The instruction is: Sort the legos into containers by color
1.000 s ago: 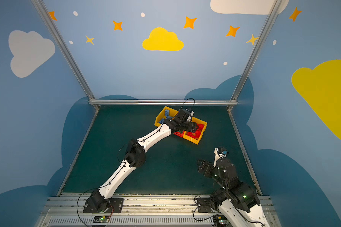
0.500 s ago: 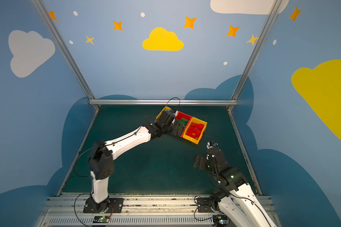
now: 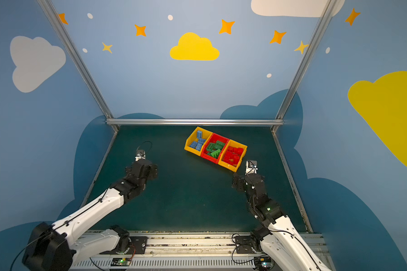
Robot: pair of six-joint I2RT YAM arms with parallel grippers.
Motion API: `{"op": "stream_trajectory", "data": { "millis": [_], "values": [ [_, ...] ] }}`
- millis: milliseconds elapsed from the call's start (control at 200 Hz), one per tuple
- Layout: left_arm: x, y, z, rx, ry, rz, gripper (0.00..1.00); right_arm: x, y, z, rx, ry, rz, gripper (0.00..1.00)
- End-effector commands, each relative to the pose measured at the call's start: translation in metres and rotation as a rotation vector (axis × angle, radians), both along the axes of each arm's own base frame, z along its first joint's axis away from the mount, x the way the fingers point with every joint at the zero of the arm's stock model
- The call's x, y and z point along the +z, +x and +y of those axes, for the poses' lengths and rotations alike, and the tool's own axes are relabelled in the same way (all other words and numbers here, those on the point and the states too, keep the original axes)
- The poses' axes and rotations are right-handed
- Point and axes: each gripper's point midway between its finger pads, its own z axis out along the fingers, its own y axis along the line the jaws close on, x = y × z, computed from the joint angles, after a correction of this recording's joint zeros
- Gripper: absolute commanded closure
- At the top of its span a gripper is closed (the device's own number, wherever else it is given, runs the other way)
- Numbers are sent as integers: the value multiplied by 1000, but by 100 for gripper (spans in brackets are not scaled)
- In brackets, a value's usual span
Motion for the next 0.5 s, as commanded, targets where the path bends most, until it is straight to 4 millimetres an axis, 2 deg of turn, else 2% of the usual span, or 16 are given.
{"op": "stream_trajectory", "data": {
  "millis": [0,125,235,415,496],
  "values": [
    [20,0,28,79,-31,-156,0,14,19,-33,-145,-153,-131,3],
    [15,-2,58,144,-24,-237,0,-12,31,-52,-204,-88,-95,3],
    [-3,1,76,174,-97,-250,0,-31,44,-52,-178,-121,-97,3],
    [-35,16,88,183,-133,-238,0,-55,67,-53,-129,-211,-98,3],
    [-51,26,87,174,-132,-224,0,-64,79,-52,-105,-167,-102,3]
  ]
}}
